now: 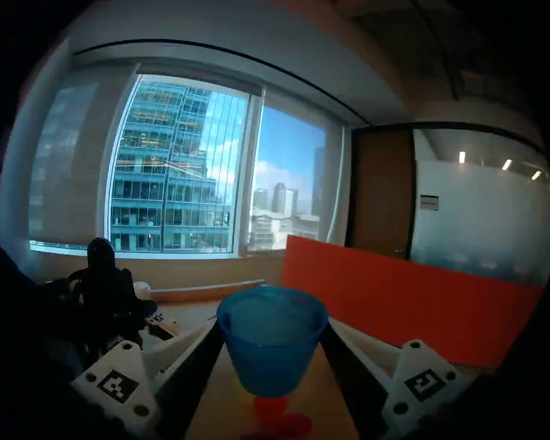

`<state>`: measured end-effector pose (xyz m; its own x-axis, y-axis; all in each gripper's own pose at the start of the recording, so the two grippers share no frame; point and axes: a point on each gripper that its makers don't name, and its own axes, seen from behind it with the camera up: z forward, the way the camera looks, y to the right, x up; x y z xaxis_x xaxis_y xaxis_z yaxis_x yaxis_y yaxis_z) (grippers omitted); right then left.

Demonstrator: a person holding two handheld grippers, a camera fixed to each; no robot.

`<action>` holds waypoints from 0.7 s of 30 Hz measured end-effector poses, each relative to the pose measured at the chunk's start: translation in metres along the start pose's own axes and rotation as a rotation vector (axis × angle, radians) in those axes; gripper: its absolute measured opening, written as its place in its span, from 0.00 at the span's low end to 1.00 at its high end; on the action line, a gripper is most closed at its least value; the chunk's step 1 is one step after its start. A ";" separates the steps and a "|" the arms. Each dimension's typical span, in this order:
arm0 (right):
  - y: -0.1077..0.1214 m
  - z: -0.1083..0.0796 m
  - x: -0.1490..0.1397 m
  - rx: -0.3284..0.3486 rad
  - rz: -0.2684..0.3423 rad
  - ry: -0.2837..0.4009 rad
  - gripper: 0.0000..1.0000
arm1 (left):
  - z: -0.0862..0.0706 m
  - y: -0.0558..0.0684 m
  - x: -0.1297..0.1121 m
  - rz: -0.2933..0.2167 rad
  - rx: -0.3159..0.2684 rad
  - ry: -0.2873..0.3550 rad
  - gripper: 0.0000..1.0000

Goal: Pour water

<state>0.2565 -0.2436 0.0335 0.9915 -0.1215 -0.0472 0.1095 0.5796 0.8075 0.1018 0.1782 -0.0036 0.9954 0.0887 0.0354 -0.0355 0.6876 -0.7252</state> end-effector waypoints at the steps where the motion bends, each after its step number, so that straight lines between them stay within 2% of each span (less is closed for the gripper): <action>1: 0.003 -0.003 -0.001 -0.007 0.001 -0.002 0.90 | 0.000 0.000 0.000 0.001 0.001 -0.001 0.87; 14: 0.038 -0.038 -0.017 -0.092 0.017 -0.019 0.90 | -0.004 -0.001 -0.007 0.004 0.005 -0.019 0.87; 21: 0.047 -0.048 -0.022 -0.115 0.024 -0.018 0.90 | -0.002 -0.001 -0.009 0.004 0.003 -0.031 0.87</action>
<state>0.2436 -0.1750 0.0444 0.9926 -0.1200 -0.0170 0.0937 0.6710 0.7355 0.0933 0.1755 -0.0046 0.9920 0.1137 0.0545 -0.0393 0.6895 -0.7232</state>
